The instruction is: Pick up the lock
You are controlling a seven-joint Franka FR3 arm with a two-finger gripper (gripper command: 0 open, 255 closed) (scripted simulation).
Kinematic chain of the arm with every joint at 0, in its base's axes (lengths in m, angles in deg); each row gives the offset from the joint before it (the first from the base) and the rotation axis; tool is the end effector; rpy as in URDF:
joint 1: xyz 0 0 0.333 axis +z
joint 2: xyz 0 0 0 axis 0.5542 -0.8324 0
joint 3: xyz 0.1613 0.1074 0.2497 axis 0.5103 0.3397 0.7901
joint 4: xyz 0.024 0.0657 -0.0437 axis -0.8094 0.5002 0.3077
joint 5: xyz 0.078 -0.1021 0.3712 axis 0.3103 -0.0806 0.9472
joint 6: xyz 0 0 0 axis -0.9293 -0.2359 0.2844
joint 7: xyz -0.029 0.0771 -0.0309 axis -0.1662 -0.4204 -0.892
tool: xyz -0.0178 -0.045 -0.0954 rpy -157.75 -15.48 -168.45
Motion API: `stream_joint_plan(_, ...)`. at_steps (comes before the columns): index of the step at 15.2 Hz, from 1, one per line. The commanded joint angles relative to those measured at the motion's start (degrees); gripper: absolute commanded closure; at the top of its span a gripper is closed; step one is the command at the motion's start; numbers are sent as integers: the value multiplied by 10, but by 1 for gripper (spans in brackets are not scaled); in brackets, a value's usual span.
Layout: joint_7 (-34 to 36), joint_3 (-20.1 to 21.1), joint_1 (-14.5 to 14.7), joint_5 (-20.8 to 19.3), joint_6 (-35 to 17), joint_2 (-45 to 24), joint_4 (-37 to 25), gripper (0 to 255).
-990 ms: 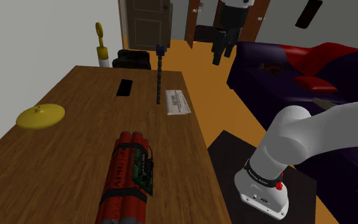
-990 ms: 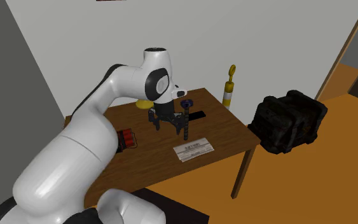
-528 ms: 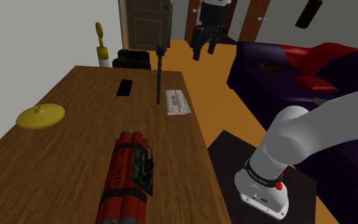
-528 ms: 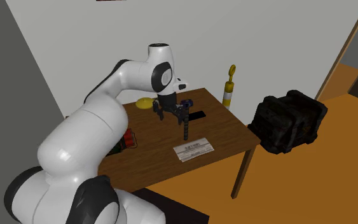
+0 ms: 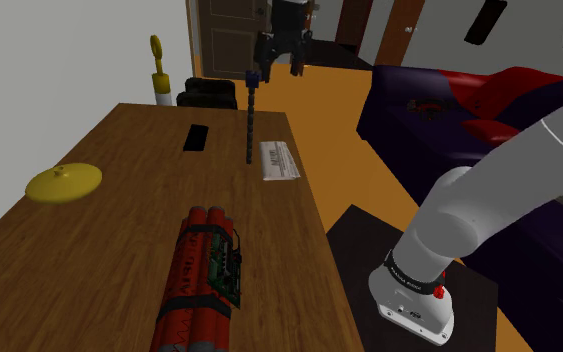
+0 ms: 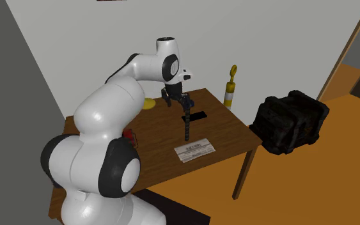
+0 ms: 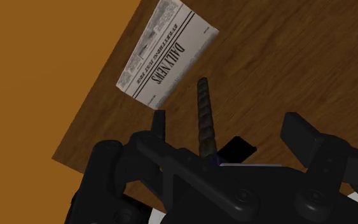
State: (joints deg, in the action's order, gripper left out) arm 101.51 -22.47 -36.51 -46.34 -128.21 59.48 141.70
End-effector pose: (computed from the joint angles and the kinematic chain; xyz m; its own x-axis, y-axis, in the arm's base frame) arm 0.4441 0.0437 0.6309 0.9787 -0.1628 0.1247 -0.1717 -0.9830 0.0644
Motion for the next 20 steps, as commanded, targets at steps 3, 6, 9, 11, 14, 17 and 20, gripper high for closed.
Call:
stream_joint_plan(3,46,12,-9,-12,-19,-79,-74,0)
stream_joint_plan(6,71,18,-12,-21,-24,-123,-121,0)
stream_joint_plan(9,72,17,-11,-21,-48,-119,-93,0)
stream_joint_plan(11,73,17,-11,-21,-63,-116,-75,0)
stream_joint_plan(14,75,17,-11,-21,-83,-114,-53,0)
stream_joint_plan(17,74,17,-11,-21,-83,-114,-53,255)
stream_joint_plan(20,74,16,-12,-21,-83,-114,-53,255)
